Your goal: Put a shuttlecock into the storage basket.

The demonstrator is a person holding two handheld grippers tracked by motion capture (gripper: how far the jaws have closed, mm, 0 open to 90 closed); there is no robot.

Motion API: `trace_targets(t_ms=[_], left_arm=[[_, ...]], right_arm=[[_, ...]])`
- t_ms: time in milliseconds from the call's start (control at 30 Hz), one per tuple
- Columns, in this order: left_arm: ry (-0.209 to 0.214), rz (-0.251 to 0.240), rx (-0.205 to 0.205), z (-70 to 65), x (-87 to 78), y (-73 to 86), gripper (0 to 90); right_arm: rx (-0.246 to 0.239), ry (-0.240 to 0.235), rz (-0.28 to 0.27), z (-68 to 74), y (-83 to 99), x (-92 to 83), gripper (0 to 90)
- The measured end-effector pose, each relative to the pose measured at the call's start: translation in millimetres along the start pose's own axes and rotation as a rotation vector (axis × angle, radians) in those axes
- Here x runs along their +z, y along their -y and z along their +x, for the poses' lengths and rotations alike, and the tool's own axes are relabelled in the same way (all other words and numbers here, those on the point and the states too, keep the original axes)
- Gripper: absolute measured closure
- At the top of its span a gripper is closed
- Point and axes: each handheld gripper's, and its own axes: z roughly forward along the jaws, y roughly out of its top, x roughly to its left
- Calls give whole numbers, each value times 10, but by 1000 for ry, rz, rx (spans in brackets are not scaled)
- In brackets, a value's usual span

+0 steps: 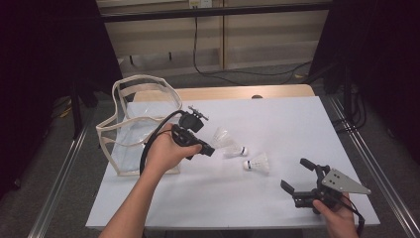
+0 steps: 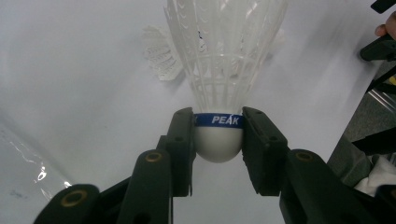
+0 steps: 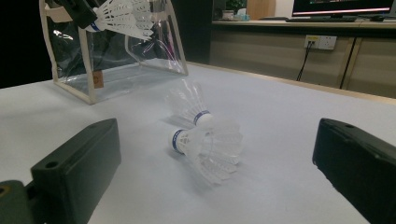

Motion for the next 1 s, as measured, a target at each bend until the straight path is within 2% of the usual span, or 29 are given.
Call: trace_targets(t_ms=[133, 400, 1000], left_arm=[[-1, -6, -11, -2, -7, -14, 656], [0, 4, 2, -4, -58, -54, 656], [0, -2, -9, 18, -153, -99, 656]], right_arm=[[1, 0, 2, 1, 1, -1, 5], [0, -1, 2, 3, 1, 0, 5], [-3, 0, 3, 6, 0, -4, 6]])
